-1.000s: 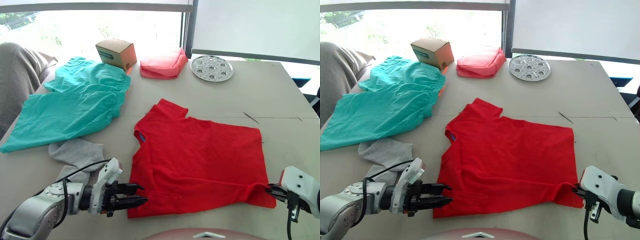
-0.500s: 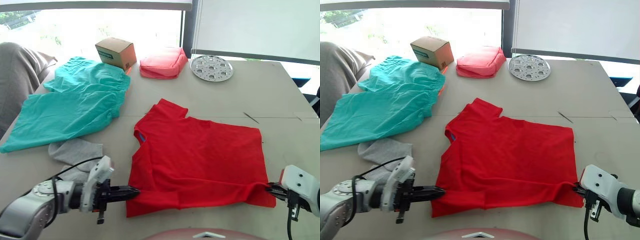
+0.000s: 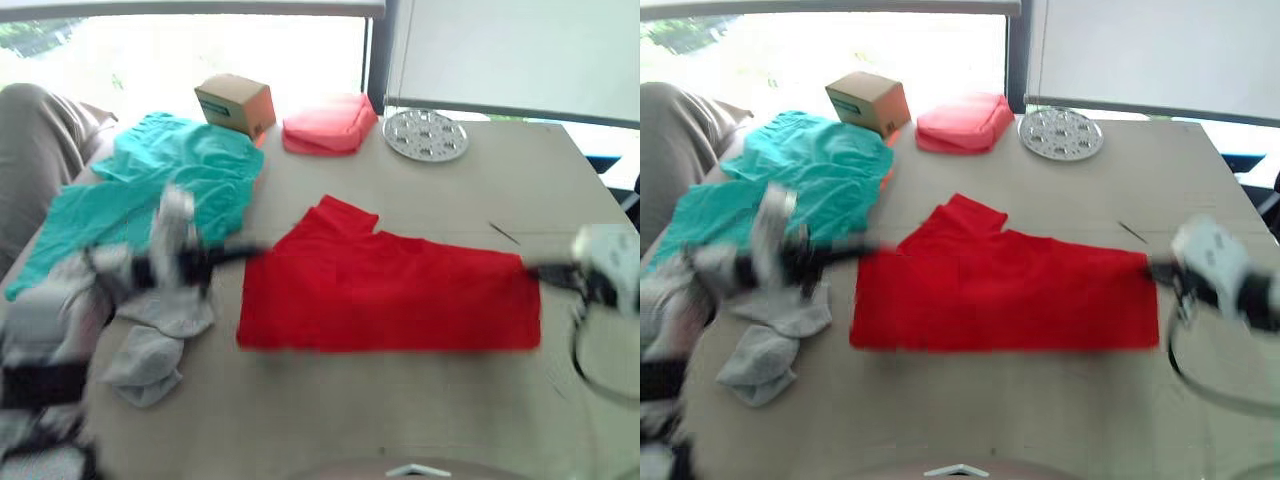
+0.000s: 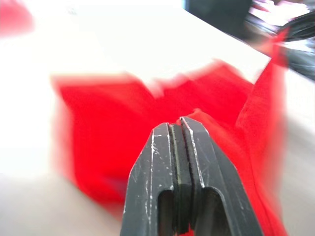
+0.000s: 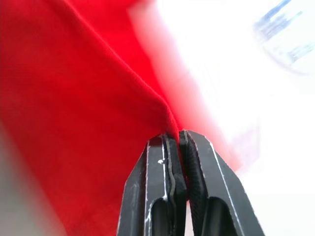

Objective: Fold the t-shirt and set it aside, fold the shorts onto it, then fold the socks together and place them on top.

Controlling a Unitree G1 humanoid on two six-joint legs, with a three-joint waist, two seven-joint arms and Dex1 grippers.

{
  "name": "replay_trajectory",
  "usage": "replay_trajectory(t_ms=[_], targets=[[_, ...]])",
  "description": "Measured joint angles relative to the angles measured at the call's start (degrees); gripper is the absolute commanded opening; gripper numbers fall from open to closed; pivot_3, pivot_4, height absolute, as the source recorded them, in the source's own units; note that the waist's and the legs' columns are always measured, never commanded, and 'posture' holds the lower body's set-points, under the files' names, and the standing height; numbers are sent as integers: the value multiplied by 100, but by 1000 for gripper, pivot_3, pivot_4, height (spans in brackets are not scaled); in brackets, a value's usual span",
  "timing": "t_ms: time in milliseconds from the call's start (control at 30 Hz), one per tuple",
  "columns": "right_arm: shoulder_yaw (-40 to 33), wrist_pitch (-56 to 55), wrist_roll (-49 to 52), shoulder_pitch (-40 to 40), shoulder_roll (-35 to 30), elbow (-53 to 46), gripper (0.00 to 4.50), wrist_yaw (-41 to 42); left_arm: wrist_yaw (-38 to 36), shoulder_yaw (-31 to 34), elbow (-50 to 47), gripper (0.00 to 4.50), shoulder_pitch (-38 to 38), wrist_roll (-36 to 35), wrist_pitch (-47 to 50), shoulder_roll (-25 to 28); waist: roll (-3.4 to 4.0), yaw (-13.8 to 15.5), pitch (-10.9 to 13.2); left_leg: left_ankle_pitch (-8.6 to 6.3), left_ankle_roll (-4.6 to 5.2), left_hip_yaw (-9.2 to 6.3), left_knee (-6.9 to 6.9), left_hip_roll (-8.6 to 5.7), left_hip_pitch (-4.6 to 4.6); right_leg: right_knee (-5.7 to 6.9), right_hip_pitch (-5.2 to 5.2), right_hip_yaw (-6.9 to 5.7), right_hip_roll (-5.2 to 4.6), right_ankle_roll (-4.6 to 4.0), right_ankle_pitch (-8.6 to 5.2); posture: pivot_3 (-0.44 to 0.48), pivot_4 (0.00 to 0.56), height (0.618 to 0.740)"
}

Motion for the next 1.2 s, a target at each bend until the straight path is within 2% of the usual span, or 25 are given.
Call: replay_trajectory(t_ms=[33, 67, 100, 133, 167, 233, 267, 333, 433, 500, 567, 600, 667, 733, 833, 933, 1067, 1200], targets=[[383, -23, -384, -991, 151, 592, 0, -408, 419, -58, 779, 28, -874, 359, -408, -238, -4, -5, 8, 7, -12, 12, -8, -2, -22, -22, -14, -12, 8, 15, 10, 0, 150, 739], [749, -125, -807, -1955, 182, 1161, 0, -844, 792, -93, 1368, 28, -1737, 652, -938, -367, -9, -21, 14, 21, -31, 3, -41, -3, -86, -20, -68, -20, 11, 6, 28, 0, 150, 739], [1103, -413, -1190, -2717, 297, 1776, 0, -1174, 1075, -65, 2024, 28, -2364, 894, -1478, -385, -12, -54, 12, 26, -38, 7, -32, -1, -88, -2, -82, -22, 11, 3, 34, 0, 150, 739], [1239, -575, -1383, -3102, 371, 2116, 0, -1351, 1243, -40, 2366, 28, -2708, 1014, -1710, -389, -11, -77, 12, 25, -38, 7, -36, -1, -91, -8, -83, -36, 9, 5, 33, 0, 150, 739], [1509, -1129, -1728, -3891, 447, 2846, 0, -1638, 1425, 66, 3010, 28, -3429, 1146, -2239, -387, -5, -122, 18, 26, -39, 9, -45, -2, -105, -28, -92, -49, 4, 6, 34, 0, 150, 739], [1618, -1765, -1979, -4496, 472, 3322, 0, -1851, 1427, 237, 3343, 28, -4045, 1151, -2671, -355, -5, -153, 18, 23, -35, 14, -60, -1, -102, -36, -88, -63, -1, 13, 30, 0, 150, 739], [1607, -2047, -2011, -4677, 445, 3438, 0, -1848, 1188, 319, 3398, 28, -4230, 1095, -2726, -246, -4, -169, 18, 22, -33, 19, -69, 0, -100, -39, -85, -68, -3, 21, 25, 0, 150, 739], [1544, -2249, -1972, -4598, 299, 3354, 0, -1719, 737, 444, 3159, 28, -4112, 887, -2480, -11, -2, -212, 17, 22, -32, 20, -60, 4, -84, -26, -67, -67, -4, 31, 19, 0, 150, 739], [1156, -2222, -1641, -3656, -29, 2872, 0, -1231, 20, 625, 1992, 28, -2889, 314, -1414, 350, 5, -232, 17, 17, -26, 20, -22, 20, -56, -10, -38, -63, -4, 53, 5, 0, 150, 739], [722, -1933, -1235, -2633, -45, 2210, 0, -931, -210, 716, 651, 28, -1522, -210, -481, 532, 5, -260, 15, 6, -6, 15, -20, 38, -37, -6, -20, -53, -4, 44, 10, 0, 150, 739], [160, -1559, -791, -1178, 7, 1538, 0, -653, -277, 899, -848, 28, 255, -824, 498, 585, 4, -263, 16, 0, 3, 3, -19, 43, -4, -7, 7, -37, -6, 33, 16, 0, 150, 739], [0, -1378, -634, -692, 88, 1459, 0, -546, -282, 877, -1333, 28, 838, -1014, 876, 565, 10, -258, 24, -1, 5, 5, -14, 43, -2, -2, 6, -33, -7, 32, 16, 0, 150, 739], [-317, -1393, -496, -107, 117, 1180, 0, -478, -161, 1006, -2042, 28, 1379, -1193, 1060, 557, 16, -234, 28, -1, 5, 3, -16, 42, -14, -6, -12, -31, -5, 31, 17, 0, 150, 739], [-941, -1506, -265, 1152, 388, 792, 0, -352, -9, 1175, -3207, 28, 2586, -1273, 1025, 385, 24, -176, -4, -10, 10, 10, -37, 43, 20, -17, 16, -25, -6, 26, 9, 0, 150, 739], [-1085, -1517, -82, 2062, 739, 672, 0, -257, -38, 1061, -3574, 28, 3498, -1200, 1013, 293, 47, -139, 6, -11, 13, 19, -37, 43, 16, -14, 6, -15, 0, 11, -4, 0, 150, 739], [-1150, -1718, 65, 3267, 920, 233, 0, 70, -367, 1141, -3963, 28, 4361, -1208, 986, 508, 52, -122, 1, -12, 15, 22, -32, 45, 23, -14, 9, -14, 0, 33, -20, 0, 150, 739], [-1351, -1759, 352, 4586, 1060, -436, 0, 433, -1141, 1568, -4474, 28, 5635, -1468, 1149, 967, 61, -129, -6, -18, 22, 34, -28, 47, 26, -18, 5, -4, -7, 44, -27, 0, 150, 739], [-1621, -1632, 638, 5654, 997, -1056, 0, 922, -2118, 2024, -4572, 28, 6966, -1440, 1175, 1390, 66, -125, -20, -22, 21, 34, -36, 52, 20, -11, -13, -8, -2, 37, -40, 0, 150, 739]])
